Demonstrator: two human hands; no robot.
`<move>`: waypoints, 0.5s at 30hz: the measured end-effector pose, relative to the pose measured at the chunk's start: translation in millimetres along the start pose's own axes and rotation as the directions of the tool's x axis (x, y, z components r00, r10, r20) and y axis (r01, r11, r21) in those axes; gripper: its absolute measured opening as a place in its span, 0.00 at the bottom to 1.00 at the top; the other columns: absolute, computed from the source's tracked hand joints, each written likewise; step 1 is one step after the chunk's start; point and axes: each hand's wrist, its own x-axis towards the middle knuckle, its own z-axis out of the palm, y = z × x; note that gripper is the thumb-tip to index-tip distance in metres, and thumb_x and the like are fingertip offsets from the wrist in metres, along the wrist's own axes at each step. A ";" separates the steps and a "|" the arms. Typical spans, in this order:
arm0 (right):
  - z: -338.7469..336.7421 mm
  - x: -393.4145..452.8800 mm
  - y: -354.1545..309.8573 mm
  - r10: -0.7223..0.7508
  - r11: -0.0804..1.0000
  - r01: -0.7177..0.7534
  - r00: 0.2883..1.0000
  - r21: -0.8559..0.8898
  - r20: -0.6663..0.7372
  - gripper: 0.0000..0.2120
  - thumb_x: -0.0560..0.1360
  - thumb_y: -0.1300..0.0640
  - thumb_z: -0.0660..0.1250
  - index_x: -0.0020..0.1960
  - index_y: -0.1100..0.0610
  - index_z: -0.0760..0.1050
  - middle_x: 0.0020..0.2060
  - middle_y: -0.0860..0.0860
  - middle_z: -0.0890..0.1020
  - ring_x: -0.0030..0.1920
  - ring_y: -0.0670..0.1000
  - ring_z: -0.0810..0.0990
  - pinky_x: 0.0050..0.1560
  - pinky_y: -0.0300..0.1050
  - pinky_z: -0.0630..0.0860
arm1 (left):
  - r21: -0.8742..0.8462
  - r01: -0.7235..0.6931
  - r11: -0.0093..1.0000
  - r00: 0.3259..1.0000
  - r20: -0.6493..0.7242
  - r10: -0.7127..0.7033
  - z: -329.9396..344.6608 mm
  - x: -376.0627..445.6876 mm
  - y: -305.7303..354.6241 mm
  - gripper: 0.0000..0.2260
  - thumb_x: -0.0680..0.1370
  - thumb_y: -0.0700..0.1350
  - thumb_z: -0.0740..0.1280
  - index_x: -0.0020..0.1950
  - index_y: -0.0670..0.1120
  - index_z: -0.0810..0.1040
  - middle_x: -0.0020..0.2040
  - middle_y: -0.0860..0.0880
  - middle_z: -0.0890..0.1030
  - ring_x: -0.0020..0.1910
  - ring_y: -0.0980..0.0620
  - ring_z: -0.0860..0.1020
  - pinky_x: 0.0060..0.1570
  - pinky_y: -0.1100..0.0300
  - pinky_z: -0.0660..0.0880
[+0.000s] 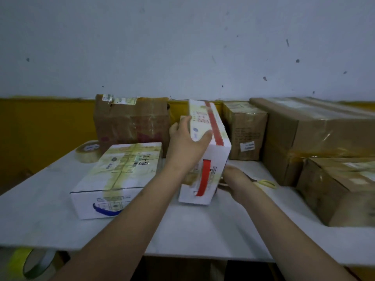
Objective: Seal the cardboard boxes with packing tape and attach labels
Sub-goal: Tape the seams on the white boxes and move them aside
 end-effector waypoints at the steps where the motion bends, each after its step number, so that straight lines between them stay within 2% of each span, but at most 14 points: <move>1: -2.8 -0.4 -5.0 -0.028 0.992 0.026 1.000 0.120 0.013 0.19 0.82 0.44 0.60 0.57 0.57 0.80 0.52 0.58 0.85 0.53 0.57 0.82 0.59 0.55 0.78 | 0.020 -0.022 1.000 1.000 0.008 0.022 3.0 -5.1 -0.3 0.29 0.78 0.58 0.68 0.76 0.54 0.62 0.68 0.55 0.68 0.58 0.56 0.75 0.43 0.69 0.75; 3: -20.1 -1.2 -16.0 -0.056 0.926 0.008 0.992 0.377 0.116 0.31 0.79 0.32 0.52 0.60 0.55 0.79 0.55 0.60 0.84 0.57 0.61 0.82 0.60 0.62 0.77 | 0.039 -0.045 0.998 0.994 0.101 0.041 11.6 -14.2 -8.1 0.29 0.78 0.61 0.67 0.76 0.54 0.63 0.65 0.58 0.73 0.55 0.58 0.77 0.41 0.67 0.77; 4: -30.0 -3.3 -20.6 -0.059 0.912 -0.012 0.985 0.409 0.161 0.32 0.78 0.30 0.52 0.62 0.54 0.78 0.56 0.60 0.84 0.58 0.62 0.82 0.60 0.64 0.76 | 0.048 -0.075 0.996 0.983 0.172 0.066 16.1 -16.7 -14.6 0.27 0.78 0.62 0.66 0.75 0.55 0.65 0.65 0.58 0.75 0.56 0.58 0.78 0.45 0.64 0.79; 5: -39.2 -0.9 -22.0 -0.055 0.930 -0.007 0.986 0.367 0.158 0.29 0.78 0.32 0.54 0.63 0.52 0.77 0.55 0.59 0.84 0.58 0.61 0.82 0.59 0.64 0.78 | 0.056 -0.118 0.991 0.961 0.257 0.100 18.5 -17.7 -21.3 0.27 0.78 0.63 0.65 0.74 0.56 0.67 0.67 0.59 0.75 0.58 0.59 0.77 0.51 0.61 0.79; 7: -52.9 6.1 -17.6 -0.025 0.971 0.010 0.998 0.238 0.060 0.23 0.79 0.38 0.62 0.65 0.53 0.76 0.53 0.56 0.86 0.53 0.58 0.84 0.52 0.56 0.82 | 0.090 -0.194 0.977 0.892 0.430 0.138 17.3 -17.6 -33.5 0.29 0.78 0.63 0.66 0.77 0.59 0.65 0.73 0.61 0.69 0.68 0.60 0.70 0.65 0.59 0.72; 9: -59.7 15.9 -7.4 0.000 0.992 0.003 1.000 0.128 -0.018 0.23 0.80 0.45 0.65 0.71 0.55 0.71 0.54 0.55 0.85 0.51 0.56 0.85 0.46 0.51 0.83 | 0.250 -0.253 0.935 0.845 0.527 0.087 13.4 -12.0 -52.5 0.33 0.76 0.64 0.68 0.79 0.61 0.62 0.80 0.55 0.59 0.78 0.53 0.58 0.75 0.54 0.61; 11: -59.6 24.8 8.1 -0.017 0.994 0.006 0.994 -0.105 -0.112 0.26 0.80 0.51 0.67 0.76 0.54 0.66 0.59 0.54 0.81 0.53 0.55 0.82 0.51 0.51 0.81 | 0.508 -0.220 0.833 0.839 0.534 -0.104 9.2 -11.1 -70.3 0.39 0.74 0.70 0.66 0.80 0.63 0.54 0.83 0.48 0.45 0.81 0.42 0.46 0.78 0.44 0.53; 12: -57.2 28.2 14.9 -0.063 0.970 0.023 0.985 -0.241 -0.160 0.24 0.80 0.51 0.66 0.74 0.53 0.68 0.61 0.53 0.80 0.56 0.55 0.80 0.56 0.51 0.79 | 0.612 -0.179 0.770 0.842 0.500 -0.201 7.3 -12.7 -75.6 0.42 0.72 0.73 0.64 0.81 0.63 0.51 0.82 0.47 0.41 0.81 0.39 0.43 0.77 0.40 0.52; 13: -52.3 30.8 20.1 -0.105 0.944 0.042 0.978 -0.328 -0.178 0.21 0.81 0.47 0.64 0.71 0.53 0.73 0.62 0.52 0.79 0.59 0.54 0.78 0.61 0.49 0.75 | 0.678 -0.138 0.722 0.850 0.455 -0.265 5.7 -14.5 -79.2 0.43 0.71 0.75 0.63 0.80 0.64 0.48 0.82 0.45 0.38 0.80 0.36 0.42 0.77 0.37 0.51; 15: -35.3 28.3 20.0 -0.074 0.954 0.033 0.989 -0.297 -0.127 0.23 0.80 0.36 0.58 0.63 0.49 0.78 0.58 0.49 0.80 0.61 0.53 0.77 0.64 0.47 0.71 | 0.730 -0.083 0.678 0.868 0.387 -0.311 2.9 -16.3 -81.7 0.44 0.69 0.77 0.62 0.79 0.66 0.48 0.81 0.44 0.37 0.80 0.34 0.42 0.75 0.36 0.49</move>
